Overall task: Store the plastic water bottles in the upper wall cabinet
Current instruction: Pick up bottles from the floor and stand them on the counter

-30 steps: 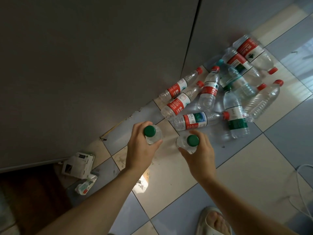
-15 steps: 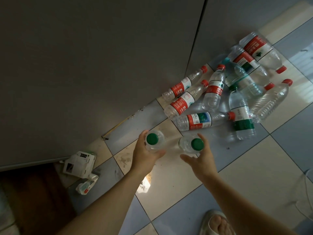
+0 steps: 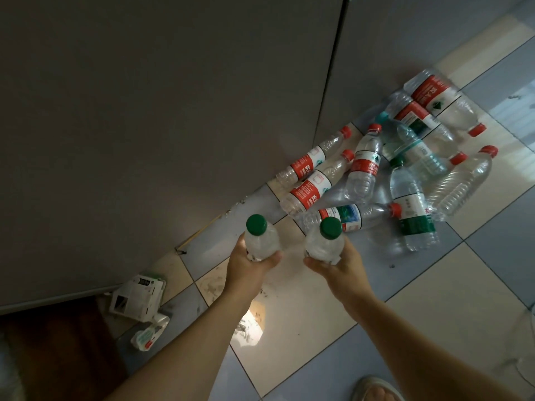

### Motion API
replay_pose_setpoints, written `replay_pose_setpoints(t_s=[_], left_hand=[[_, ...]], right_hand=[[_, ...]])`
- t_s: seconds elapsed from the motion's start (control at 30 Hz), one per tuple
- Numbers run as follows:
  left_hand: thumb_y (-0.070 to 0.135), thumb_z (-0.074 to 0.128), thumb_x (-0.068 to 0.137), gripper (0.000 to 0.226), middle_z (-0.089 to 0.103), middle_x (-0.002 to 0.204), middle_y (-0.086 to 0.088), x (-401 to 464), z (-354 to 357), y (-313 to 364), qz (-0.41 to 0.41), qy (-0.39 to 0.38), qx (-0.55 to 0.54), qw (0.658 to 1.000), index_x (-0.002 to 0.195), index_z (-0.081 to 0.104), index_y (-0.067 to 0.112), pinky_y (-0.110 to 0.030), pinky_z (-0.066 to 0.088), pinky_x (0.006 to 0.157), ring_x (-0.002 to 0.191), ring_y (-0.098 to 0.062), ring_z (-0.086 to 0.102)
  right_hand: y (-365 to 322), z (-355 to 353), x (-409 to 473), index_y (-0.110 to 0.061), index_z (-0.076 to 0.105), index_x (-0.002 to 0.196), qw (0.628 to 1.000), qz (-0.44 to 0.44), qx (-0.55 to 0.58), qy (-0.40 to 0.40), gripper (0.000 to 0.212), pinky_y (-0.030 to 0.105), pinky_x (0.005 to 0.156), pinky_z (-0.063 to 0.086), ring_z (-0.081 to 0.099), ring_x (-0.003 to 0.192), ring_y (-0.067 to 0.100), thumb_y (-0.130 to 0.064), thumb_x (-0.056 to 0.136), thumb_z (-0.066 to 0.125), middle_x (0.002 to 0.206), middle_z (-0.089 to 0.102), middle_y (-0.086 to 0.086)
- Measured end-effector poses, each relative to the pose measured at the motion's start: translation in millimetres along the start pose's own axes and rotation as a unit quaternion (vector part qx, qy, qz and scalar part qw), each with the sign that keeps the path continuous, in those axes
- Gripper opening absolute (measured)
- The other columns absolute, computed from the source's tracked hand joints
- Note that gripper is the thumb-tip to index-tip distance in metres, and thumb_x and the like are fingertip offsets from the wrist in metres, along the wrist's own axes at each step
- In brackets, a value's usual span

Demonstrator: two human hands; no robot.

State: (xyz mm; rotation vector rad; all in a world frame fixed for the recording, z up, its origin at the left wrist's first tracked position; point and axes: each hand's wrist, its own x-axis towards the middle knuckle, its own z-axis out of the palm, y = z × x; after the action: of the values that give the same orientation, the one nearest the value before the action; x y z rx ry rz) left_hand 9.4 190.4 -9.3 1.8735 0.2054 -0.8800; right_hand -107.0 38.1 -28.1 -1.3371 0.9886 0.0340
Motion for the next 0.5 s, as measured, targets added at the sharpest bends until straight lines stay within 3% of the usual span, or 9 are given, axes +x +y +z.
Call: replay_pose_setpoints(t_s=[0.1,0.33,0.4,0.5], left_hand=[[0.018,0.089,0.077,0.06,0.068,0.117,0.005,-20,-7,26,0.005,0.0,0.017,1.0,0.128,0.06,0.022,-0.032,0.052,0.094,0.112,-0.016,0.063],[0.024,0.091,0.072,0.065,0.069,0.12,0.004,-93,-26,106,0.035,-0.011,0.007,0.999,0.129,0.06,0.023,-0.008,0.051,0.068,0.109,-0.011,0.066],[0.023,0.091,0.071,0.064,0.068,0.118,0.009,-123,-34,142,0.053,-0.016,0.005,0.998,0.127,0.06,0.027,-0.005,0.05,0.064,0.105,-0.005,0.064],[0.024,0.091,0.071,0.062,0.071,0.116,0.006,-170,-44,203,0.082,-0.026,0.022,0.996,0.126,0.061,0.026,-0.011,0.05,0.069,0.105,-0.01,0.066]], right_hand=[[-33,-8,-15,-0.033,0.054,0.129,1.0,-0.015,-0.007,-0.003,0.064,0.013,0.077,0.048,0.061,0.108,0.001,-0.011,0.077,0.086,0.119,0.065,-0.014],[-130,-36,-76,-0.033,0.059,0.122,0.999,-0.048,-0.018,-0.014,0.059,0.008,0.074,0.052,0.065,0.1,-0.004,-0.014,0.075,0.088,0.115,0.069,-0.008],[-170,-45,-102,-0.034,0.059,0.122,0.998,-0.058,-0.023,-0.021,0.058,0.012,0.076,0.053,0.066,0.103,0.002,-0.019,0.074,0.089,0.114,0.07,-0.009],[-235,-62,-149,-0.03,0.057,0.128,0.997,-0.073,-0.03,-0.025,0.062,0.026,0.093,0.051,0.063,0.111,0.01,-0.02,0.075,0.089,0.119,0.068,-0.007]])
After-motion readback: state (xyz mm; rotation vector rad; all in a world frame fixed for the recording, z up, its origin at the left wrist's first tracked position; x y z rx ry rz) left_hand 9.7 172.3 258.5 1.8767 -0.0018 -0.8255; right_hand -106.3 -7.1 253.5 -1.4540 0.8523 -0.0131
